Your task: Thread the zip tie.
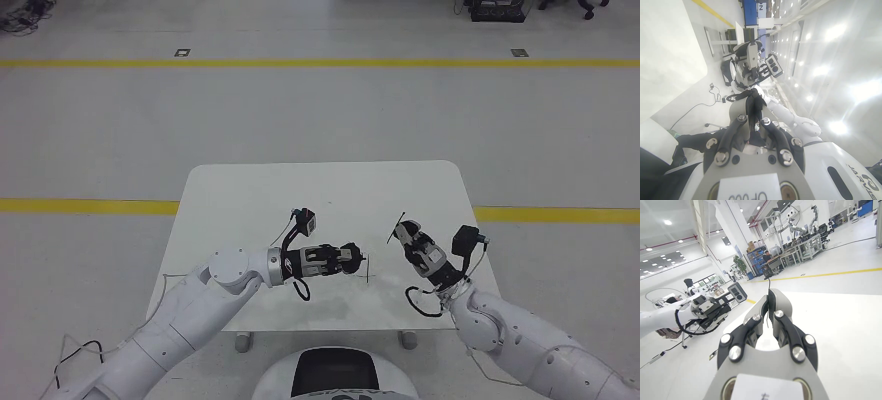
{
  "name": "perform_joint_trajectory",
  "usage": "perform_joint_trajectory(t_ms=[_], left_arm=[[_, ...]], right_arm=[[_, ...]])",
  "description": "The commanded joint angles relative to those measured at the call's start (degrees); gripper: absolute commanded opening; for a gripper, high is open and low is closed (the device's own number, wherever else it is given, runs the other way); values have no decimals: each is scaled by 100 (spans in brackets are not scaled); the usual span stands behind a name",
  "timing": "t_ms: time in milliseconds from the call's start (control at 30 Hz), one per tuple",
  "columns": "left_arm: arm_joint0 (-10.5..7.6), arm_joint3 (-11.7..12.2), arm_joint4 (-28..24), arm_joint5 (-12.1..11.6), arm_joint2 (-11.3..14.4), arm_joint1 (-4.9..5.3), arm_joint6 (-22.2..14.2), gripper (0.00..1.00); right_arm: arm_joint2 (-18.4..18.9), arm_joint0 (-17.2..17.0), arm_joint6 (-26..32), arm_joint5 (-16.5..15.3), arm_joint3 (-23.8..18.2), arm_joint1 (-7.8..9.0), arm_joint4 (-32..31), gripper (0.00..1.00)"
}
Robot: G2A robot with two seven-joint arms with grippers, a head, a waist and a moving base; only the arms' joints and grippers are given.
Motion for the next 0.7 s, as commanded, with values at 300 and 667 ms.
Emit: perform_joint_trajectory(t_ms=[300,667], left_arm=[[0,0,0,0,0,0,0,0],[0,0,0,0,0,0,0,0]], right_arm=[[76,-512,-1180,289,-266,-324,-186,0],[89,-795,-2062,121,-186,-677,-902,0]])
